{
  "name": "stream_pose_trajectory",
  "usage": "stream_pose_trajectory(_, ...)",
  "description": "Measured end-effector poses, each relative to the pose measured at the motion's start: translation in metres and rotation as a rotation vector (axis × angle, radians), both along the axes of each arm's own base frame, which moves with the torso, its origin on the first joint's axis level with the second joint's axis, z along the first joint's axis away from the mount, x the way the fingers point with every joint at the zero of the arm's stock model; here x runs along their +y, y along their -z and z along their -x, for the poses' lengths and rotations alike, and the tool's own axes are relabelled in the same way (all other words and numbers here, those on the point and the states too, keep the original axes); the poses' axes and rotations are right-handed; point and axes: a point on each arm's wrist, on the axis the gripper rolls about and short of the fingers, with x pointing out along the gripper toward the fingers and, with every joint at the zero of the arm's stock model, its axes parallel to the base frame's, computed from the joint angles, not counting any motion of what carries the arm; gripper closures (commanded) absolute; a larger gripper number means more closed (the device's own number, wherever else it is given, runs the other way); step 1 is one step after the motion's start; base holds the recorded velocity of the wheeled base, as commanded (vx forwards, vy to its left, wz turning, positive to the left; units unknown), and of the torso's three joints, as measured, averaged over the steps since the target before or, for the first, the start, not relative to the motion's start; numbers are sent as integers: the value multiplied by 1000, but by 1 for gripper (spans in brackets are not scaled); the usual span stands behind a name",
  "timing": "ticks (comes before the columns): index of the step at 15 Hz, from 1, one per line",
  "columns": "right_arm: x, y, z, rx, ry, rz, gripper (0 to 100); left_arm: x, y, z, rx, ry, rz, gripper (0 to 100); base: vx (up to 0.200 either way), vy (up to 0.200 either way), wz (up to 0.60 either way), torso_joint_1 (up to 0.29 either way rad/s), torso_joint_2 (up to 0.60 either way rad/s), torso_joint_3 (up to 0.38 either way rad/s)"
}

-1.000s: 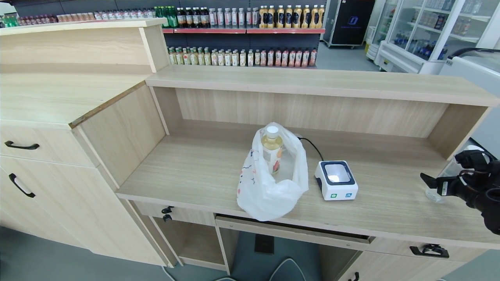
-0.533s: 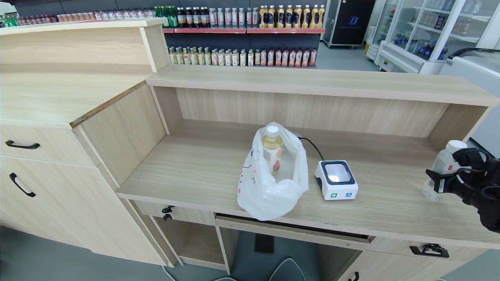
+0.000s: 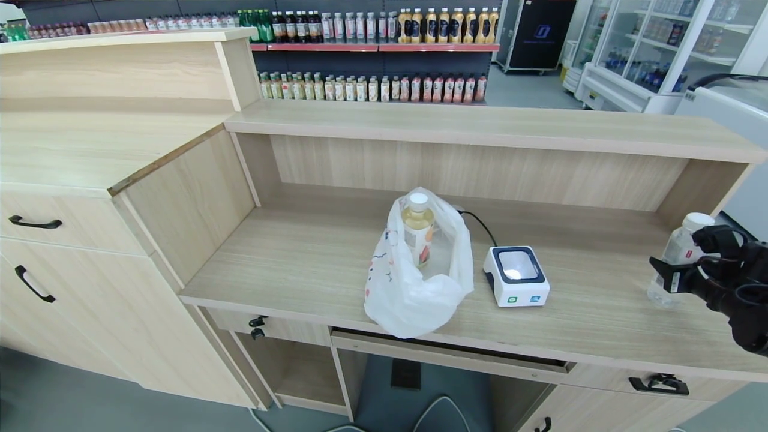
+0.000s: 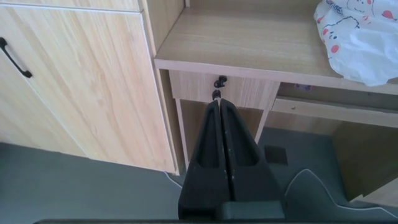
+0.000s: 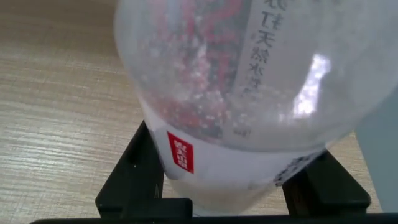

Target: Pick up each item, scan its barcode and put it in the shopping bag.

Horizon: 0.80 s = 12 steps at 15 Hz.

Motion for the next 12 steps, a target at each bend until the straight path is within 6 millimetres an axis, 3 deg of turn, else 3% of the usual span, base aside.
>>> stream_pose_trajectory(4,3,-7,1,18,5,-79,100,0,0,0,0,0,0,100,0,0,0,0,0,0)
stream_pose_trajectory(7,12,-39,12,146,3,-276,100,0,0,0,0,0,0,100,0,0,0,0,0,0)
stream_pose_trajectory(9,22,-80,27,257,-38,-429,100,0,0,0,0,0,0,100,0,0,0,0,0,0)
stream_pose_trajectory(12,51,-162,64,271,-212,-562,100,0,0,0,0,0,0,100,0,0,0,0,0,0)
